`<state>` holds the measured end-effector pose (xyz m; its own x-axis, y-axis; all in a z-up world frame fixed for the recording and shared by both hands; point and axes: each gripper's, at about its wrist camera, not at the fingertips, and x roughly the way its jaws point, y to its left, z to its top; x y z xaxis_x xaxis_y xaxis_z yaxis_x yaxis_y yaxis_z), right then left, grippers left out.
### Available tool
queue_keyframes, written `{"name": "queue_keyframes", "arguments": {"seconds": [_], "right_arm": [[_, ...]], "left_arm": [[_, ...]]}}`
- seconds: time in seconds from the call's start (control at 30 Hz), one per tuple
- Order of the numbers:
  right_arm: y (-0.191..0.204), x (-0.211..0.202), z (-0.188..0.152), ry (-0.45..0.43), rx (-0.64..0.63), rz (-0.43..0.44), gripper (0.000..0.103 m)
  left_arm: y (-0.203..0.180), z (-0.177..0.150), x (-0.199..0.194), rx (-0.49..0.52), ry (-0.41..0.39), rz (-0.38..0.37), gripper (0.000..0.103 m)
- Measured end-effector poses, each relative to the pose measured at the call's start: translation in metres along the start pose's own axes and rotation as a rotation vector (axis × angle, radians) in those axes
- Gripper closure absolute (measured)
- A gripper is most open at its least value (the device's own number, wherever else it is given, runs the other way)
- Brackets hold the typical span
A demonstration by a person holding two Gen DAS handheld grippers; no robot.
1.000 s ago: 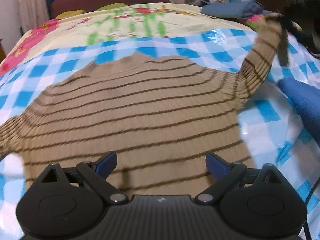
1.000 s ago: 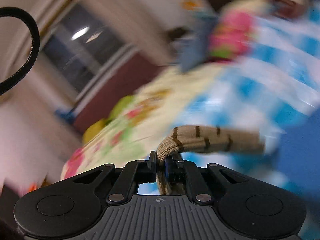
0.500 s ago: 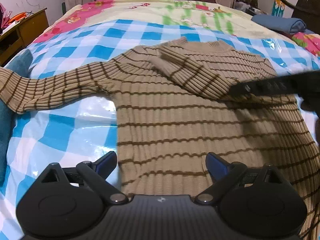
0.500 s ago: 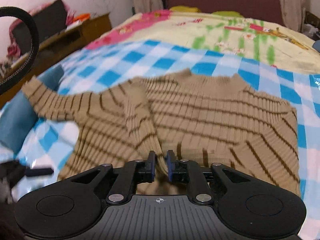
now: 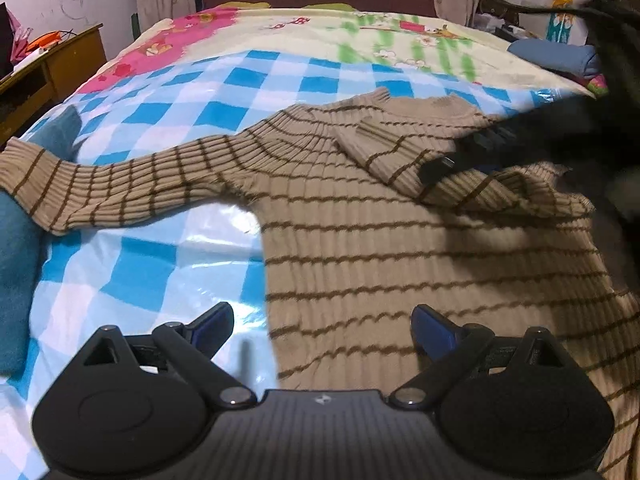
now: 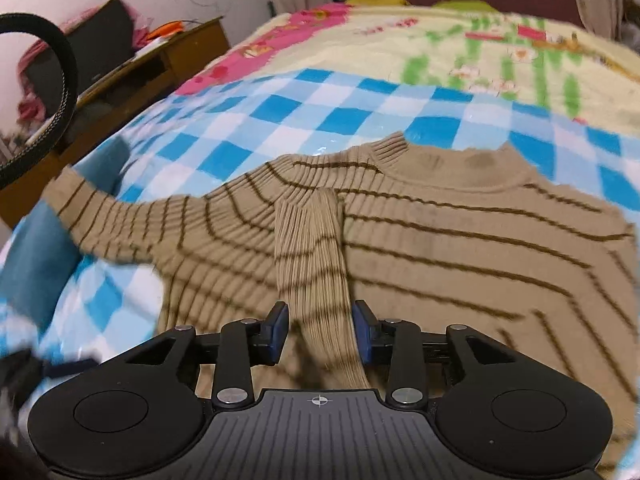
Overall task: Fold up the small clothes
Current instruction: 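Carry the held sleeve across the sweater body and open the right tool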
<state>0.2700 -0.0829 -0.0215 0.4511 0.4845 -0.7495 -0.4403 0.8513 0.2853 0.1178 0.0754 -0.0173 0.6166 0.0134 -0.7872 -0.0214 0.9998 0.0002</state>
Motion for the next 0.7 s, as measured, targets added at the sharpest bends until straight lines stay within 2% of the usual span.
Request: {"name": "queue_keyframes", "arguments": {"seconds": [0.07, 0.13, 0.17, 0.2, 0.23, 0.37, 0.47, 0.53, 0.57, 0.63, 0.7], "right_arm": [[-0.003, 0.018, 0.011, 0.032, 0.059, 0.023, 0.067], [-0.005, 0.029, 0.019, 0.037, 0.116, 0.050, 0.075], [-0.005, 0.028, 0.022, 0.026, 0.131, 0.053, 0.087], [-0.005, 0.026, 0.025, 0.010, 0.146, 0.047, 0.094], [-0.005, 0.022, 0.028, -0.011, 0.159, 0.036, 0.094], [-0.026, -0.021, 0.042, -0.160, 0.245, -0.024, 0.095], [-0.044, -0.068, 0.056, -0.306, 0.308, -0.081, 0.095], [-0.040, -0.092, 0.065, -0.388, 0.258, -0.132, 0.095], [-0.035, -0.096, 0.069, -0.402, 0.234, -0.125, 0.095], [-0.021, -0.088, 0.072, -0.373, 0.196, -0.092, 0.095], [0.002, -0.053, 0.067, -0.265, 0.123, -0.051, 0.089]], "left_arm": [[0.004, -0.002, -0.001, -0.010, 0.003, 0.007, 0.003], [0.008, -0.003, -0.002, -0.018, 0.005, 0.006, 0.003], [0.009, -0.003, -0.002, -0.021, 0.004, 0.006, 0.003], [0.011, -0.003, -0.003, -0.025, 0.003, 0.006, 0.003], [0.013, -0.002, -0.003, -0.030, 0.000, 0.004, 0.003], [0.018, 0.001, -0.005, -0.051, -0.016, -0.010, 0.003], [0.020, 0.004, -0.006, -0.062, -0.029, -0.022, 0.003], [0.020, 0.006, -0.008, -0.067, -0.039, -0.028, 0.003], [0.020, 0.007, -0.009, -0.067, -0.042, -0.030, 0.003], [0.020, 0.007, -0.010, -0.068, -0.042, -0.029, 0.003], [0.020, 0.005, -0.012, -0.065, -0.039, -0.022, 0.003]]}}
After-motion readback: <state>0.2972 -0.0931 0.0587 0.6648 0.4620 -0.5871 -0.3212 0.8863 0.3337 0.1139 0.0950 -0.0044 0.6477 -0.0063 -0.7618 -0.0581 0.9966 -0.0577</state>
